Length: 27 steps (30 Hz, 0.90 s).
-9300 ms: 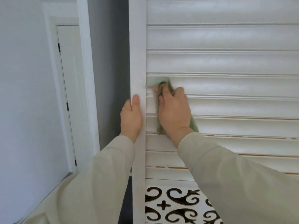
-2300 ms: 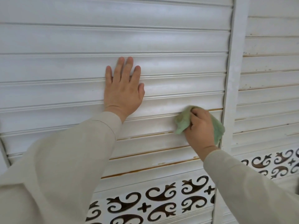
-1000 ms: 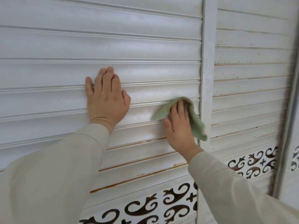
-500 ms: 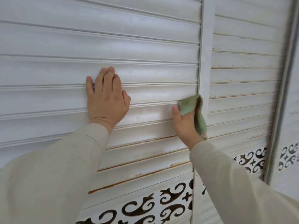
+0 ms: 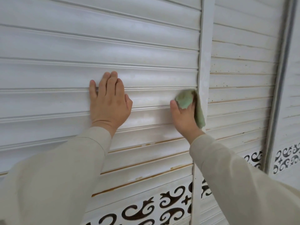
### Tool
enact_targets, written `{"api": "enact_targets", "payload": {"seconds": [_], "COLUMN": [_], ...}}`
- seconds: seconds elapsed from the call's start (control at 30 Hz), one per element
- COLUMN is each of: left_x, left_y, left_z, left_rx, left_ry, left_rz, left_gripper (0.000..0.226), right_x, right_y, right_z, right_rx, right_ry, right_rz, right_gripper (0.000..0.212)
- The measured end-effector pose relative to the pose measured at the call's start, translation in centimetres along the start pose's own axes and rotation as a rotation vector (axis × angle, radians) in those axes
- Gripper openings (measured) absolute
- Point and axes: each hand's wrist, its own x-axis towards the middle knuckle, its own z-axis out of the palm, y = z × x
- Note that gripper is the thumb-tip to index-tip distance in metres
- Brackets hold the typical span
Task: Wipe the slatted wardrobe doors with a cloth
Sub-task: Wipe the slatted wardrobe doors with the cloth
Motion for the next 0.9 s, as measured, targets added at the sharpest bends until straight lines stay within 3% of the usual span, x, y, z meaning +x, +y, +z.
{"api": "enact_targets", "payload": {"seconds": [0.1, 0.23, 0.37, 0.43, 0.5, 0.57, 0.6, 0.67, 0.73, 0.8, 0.9], "left_x": [0.0, 0.0, -0.2, -0.2, -0.1, 0.0, 0.0, 0.1, 0.2, 0.3, 0.8], "left_y": [0.0, -0.1, -0.3, -0.1, -0.1, -0.2, -0.2, -0.2, -0.3, -0.8, -2.8], "left_z": [0.2, 0.3, -0.2, -0.3, -0.3, -0.1, -0.1, 0.0, -0.2, -0.8, -2.1], "left_rx": [0.0, 0.015, -0.018, -0.029, -0.039, -0.049, -0.053, -0.052, -0.048, -0.076, -0.08], "left_ry": [0.013, 0.059, 0.046, 0.04, 0.037, 0.029, 0.025, 0.011, -0.015, -0.054, -0.117], "left_rz": [0.013, 0.039, 0.045, 0.033, 0.023, 0.022, 0.02, 0.013, 0.003, 0.035, 0.167], "left_gripper": [0.041, 0.034, 0.031, 0.031, 0.031, 0.03, 0.03, 0.029, 0.03, 0.031, 0.033], "right_x": [-0.7, -7.2, -7.3, -4.8, -1.8, -0.7, -1.2, -3.5, -6.3, -7.1, -5.0], "right_y": [-2.7, -1.2, 0.7, 0.6, -0.5, -1.7, -2.3, -3.3, -4.1, -4.5, -4.6], "right_z": [1.0, 4.2, 2.0, 0.9, 0.4, 0.9, 1.5, 3.2, 4.7, 4.8, 3.3], "right_rx": [-0.04, -0.301, -0.45, -0.383, -0.267, -0.311, -0.361, -0.441, -0.446, -0.393, -0.379], "right_ry": [-0.095, -0.232, -0.383, -0.279, -0.158, -0.142, -0.13, -0.155, -0.287, -0.403, -0.237], "right_rz": [-0.143, -0.466, -0.467, -0.368, -0.132, -0.032, -0.098, -0.406, -0.621, -0.592, -0.419], "right_gripper": [0.085, 0.086, 0.078, 0.083, 0.084, 0.083, 0.084, 0.082, 0.081, 0.087, 0.084]}}
